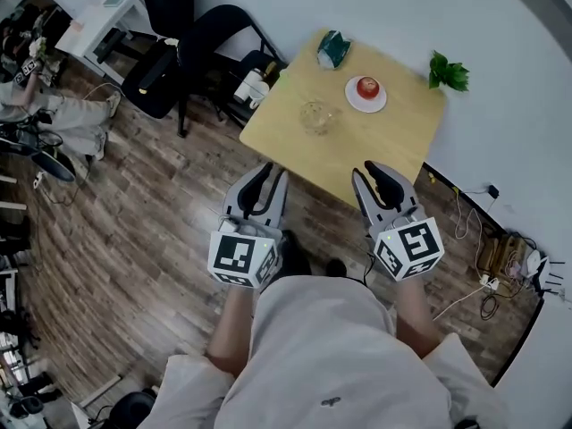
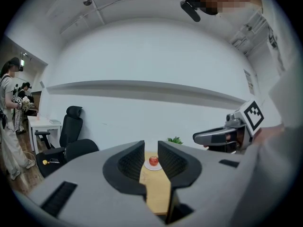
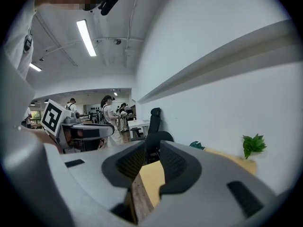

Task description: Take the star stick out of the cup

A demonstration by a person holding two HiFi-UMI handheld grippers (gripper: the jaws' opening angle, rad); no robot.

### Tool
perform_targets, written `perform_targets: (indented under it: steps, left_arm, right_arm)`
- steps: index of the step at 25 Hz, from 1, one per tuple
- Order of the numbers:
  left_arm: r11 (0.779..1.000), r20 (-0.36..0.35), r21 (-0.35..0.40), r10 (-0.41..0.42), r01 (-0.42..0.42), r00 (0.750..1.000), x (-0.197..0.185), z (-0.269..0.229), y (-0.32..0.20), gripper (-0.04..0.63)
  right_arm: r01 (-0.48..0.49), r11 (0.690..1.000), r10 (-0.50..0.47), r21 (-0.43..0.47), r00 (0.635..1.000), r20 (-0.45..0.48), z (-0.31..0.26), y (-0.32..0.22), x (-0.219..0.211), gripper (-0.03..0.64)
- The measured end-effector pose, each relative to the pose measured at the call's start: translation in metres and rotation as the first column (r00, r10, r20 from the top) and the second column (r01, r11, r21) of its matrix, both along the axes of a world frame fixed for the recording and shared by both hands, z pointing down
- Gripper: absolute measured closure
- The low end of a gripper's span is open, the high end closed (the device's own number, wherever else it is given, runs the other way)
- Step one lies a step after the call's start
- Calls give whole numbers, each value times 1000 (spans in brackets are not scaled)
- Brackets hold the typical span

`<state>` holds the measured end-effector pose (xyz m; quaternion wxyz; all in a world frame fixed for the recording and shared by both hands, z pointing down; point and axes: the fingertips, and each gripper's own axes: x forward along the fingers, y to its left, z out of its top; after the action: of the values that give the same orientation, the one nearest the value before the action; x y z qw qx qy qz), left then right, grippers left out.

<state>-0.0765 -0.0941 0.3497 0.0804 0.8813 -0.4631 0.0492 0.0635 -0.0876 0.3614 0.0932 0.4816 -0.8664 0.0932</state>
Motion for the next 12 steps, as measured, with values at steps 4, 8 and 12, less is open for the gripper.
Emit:
perform_targets:
  steps: [4, 8, 12]
  left_arm:
    - [999, -2, -9, 37, -37, 999, -14, 5, -25, 511]
    - [995, -29, -7, 98, -98, 995, -27, 7, -40, 511]
    - [986, -63, 1, 167, -168, 984, -32, 13, -49, 511]
  right_arm:
    - [-31, 1000, 31, -2, 999, -16, 2, -21, -15, 523]
    - [-62, 998, 61, -14, 997, -41, 7, -37, -34, 525]
    - [-87, 996, 84, -27, 994, -71, 14, -44, -49, 534]
